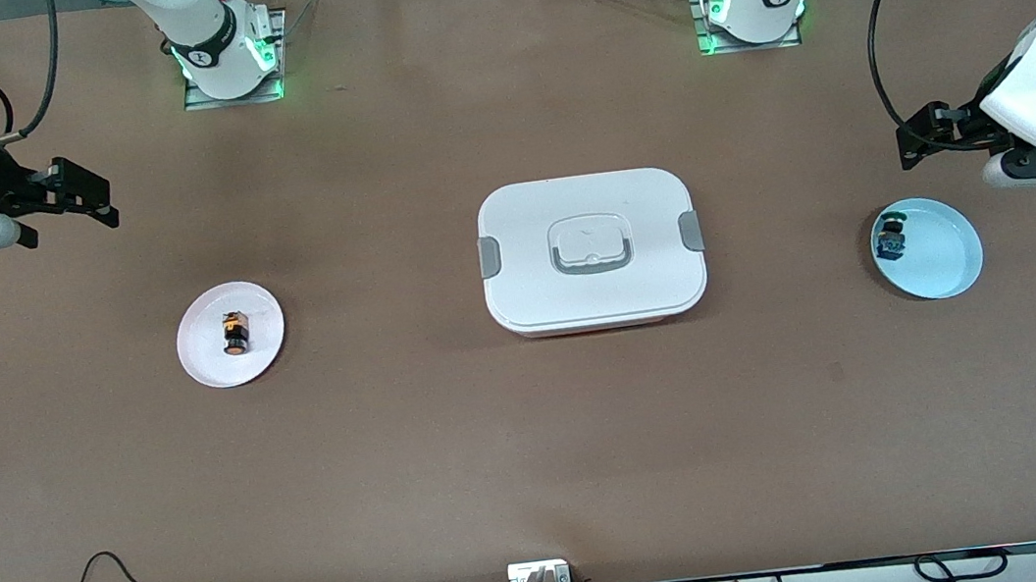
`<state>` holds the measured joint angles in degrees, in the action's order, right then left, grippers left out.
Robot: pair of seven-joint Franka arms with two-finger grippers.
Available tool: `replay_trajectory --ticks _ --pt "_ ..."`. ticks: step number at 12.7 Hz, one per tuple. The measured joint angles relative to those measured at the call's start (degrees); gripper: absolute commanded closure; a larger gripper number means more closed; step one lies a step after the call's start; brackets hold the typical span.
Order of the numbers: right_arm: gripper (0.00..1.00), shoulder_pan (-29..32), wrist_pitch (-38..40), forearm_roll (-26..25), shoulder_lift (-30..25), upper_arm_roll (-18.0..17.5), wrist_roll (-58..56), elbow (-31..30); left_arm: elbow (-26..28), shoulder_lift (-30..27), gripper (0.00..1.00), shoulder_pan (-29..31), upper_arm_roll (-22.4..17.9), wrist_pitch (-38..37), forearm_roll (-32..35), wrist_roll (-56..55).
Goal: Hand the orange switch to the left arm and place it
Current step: 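Move the right gripper over the white plate with the orange switch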
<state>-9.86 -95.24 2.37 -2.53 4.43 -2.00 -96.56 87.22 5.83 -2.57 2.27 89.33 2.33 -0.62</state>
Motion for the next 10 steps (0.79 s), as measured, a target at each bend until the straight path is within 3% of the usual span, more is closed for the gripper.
replay_trajectory --ticks 10 --pt "0.00 -0.06 0.91 0.01 0.14 -0.09 -1.25 0.06 0.00 0.00 0.00 0.00 0.00 0.00 0.00 0.00"
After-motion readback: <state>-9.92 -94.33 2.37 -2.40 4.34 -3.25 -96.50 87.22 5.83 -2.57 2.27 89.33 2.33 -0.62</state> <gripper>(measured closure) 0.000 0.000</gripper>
